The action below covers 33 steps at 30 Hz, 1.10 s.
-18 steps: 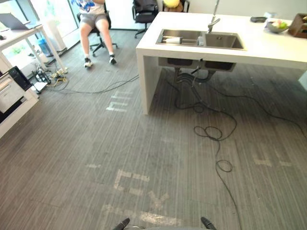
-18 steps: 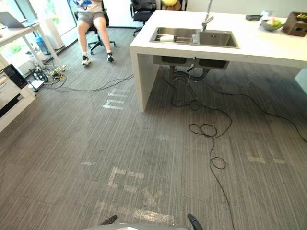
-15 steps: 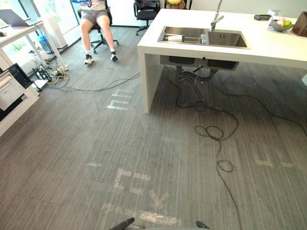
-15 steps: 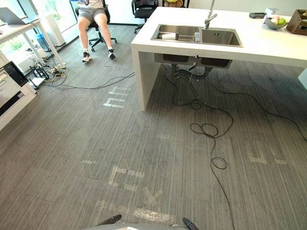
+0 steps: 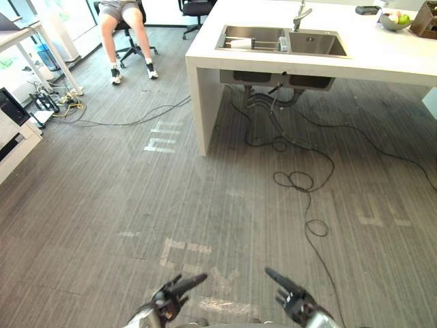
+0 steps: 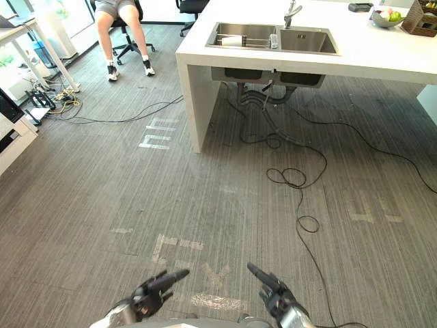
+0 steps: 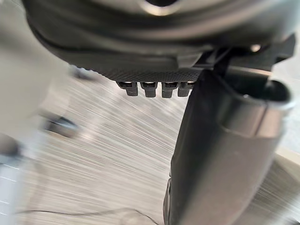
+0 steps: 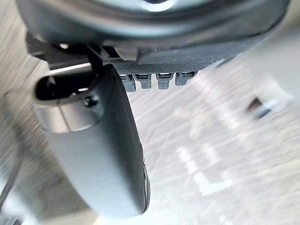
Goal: Walk over to the sink, pick up the cup, carry it to the dishwasher, place the cup inside the dishwasher, then close the dishwasher door
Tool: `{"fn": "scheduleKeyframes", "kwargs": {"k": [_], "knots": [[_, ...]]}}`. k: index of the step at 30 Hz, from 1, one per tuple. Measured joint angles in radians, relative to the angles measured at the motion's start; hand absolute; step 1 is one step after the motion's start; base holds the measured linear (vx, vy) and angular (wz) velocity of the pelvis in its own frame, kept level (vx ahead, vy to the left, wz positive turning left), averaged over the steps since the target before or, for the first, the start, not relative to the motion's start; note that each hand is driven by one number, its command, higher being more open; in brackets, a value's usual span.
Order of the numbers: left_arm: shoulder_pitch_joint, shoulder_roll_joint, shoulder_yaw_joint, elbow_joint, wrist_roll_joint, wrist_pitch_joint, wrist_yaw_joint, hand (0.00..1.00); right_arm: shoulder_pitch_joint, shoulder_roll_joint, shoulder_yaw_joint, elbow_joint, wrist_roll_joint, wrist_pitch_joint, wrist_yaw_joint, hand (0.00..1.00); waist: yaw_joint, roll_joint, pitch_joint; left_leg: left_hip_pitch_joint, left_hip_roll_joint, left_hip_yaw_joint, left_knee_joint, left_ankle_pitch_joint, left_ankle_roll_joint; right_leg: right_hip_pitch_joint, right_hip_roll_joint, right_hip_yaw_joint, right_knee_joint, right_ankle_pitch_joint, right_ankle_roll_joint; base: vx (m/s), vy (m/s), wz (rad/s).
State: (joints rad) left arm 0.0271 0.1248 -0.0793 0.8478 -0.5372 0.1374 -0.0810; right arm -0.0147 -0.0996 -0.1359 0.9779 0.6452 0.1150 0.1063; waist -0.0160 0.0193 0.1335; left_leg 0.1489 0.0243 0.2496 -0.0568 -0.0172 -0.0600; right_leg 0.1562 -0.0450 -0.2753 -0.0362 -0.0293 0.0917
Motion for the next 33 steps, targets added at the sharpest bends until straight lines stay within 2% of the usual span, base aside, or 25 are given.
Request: {"fn": "scheduleKeyframes", "kwargs": {"k": [2, 7, 11, 17, 23, 24, 29, 33], "knots": [[-0.025, -0.016, -0.018, -0.008, 0.079, -0.011, 0.036, 1.0, -0.023, 0.01, 0.032, -0.04, -0.001, 0.004, -0.014, 1.0, -0.002, 0.001, 0.0, 0.002, 0.0, 0.0, -0.003, 0.002, -0.004, 0.001, 0.0, -0.002, 0.0, 0.0, 0.0, -0.02, -0.004, 0.01], [-0.034, -0.024, -0.057, -0.006, 0.112, -0.025, 0.168, 1.0, -0.009, 0.017, 0.05, -0.073, -0.056, 0.022, -0.04, 1.0, -0.004, 0.003, 0.001, 0.001, 0.001, -0.011, -0.006, 0.004, -0.007, 0.005, 0.0, -0.029, 0.002, -0.003, 0.004, -0.01, -0.011, 0.09], [-0.031, -0.019, -0.066, -0.006, 0.179, -0.042, 0.21, 1.0, 0.01, 0.009, 0.064, -0.073, -0.099, 0.022, -0.031, 1.0, -0.006, 0.006, 0.003, 0.001, -0.001, -0.021, -0.006, 0.004, -0.006, 0.006, -0.005, -0.043, 0.014, -0.005, 0.007, -0.01, 0.003, 0.11], [-0.025, -0.019, -0.08, -0.006, 0.276, -0.042, 0.235, 1.0, 0.006, 0.002, 0.067, -0.073, -0.183, 0.009, -0.003, 1.0, -0.007, 0.006, 0.003, -0.001, -0.013, -0.023, -0.006, 0.006, -0.003, 0.001, -0.017, -0.056, 0.024, -0.006, 0.005, -0.04, 0.018, 0.03], [-0.007, -0.011, -0.082, -0.006, 0.305, -0.047, 0.248, 1.0, 0.008, -0.017, 0.075, -0.019, -0.256, 0.008, 0.017, 1.0, -0.007, 0.005, 0.002, 0.001, -0.021, -0.046, -0.018, 0.023, 0.021, 0.001, -0.024, -0.073, 0.034, -0.006, 0.002, -0.06, 0.006, 0.09], [0.009, -0.011, -0.082, -0.005, 0.305, -0.047, 0.245, 1.0, 0.013, -0.016, 0.075, -0.006, -0.256, 0.008, 0.017, 1.0, -0.006, 0.005, 0.002, 0.004, -0.023, -0.046, -0.026, 0.03, 0.032, 0.0, -0.025, -0.074, 0.035, -0.005, -0.002, -0.07, 0.006, 0.03], [0.043, -0.008, -0.062, 0.073, 0.28, -0.054, 0.21, 1.0, 0.034, -0.009, 0.07, 0.04, -0.255, 0.005, 0.017, 1.0, -0.005, 0.004, 0.001, 0.007, -0.029, -0.041, -0.03, 0.038, 0.043, -0.001, -0.03, -0.071, 0.035, 0.0, -0.014, -0.07, 0.006, -0.03], [0.058, -0.006, -0.024, 0.111, 0.26, -0.077, 0.182, 1.0, 0.048, -0.009, 0.061, 0.057, -0.249, -0.024, 0.018, 1.0, -0.003, 0.001, 0.001, 0.011, -0.031, -0.02, -0.036, 0.044, 0.052, -0.003, -0.03, -0.055, 0.03, 0.009, -0.032, -0.09, 0.002, -0.12]]}}
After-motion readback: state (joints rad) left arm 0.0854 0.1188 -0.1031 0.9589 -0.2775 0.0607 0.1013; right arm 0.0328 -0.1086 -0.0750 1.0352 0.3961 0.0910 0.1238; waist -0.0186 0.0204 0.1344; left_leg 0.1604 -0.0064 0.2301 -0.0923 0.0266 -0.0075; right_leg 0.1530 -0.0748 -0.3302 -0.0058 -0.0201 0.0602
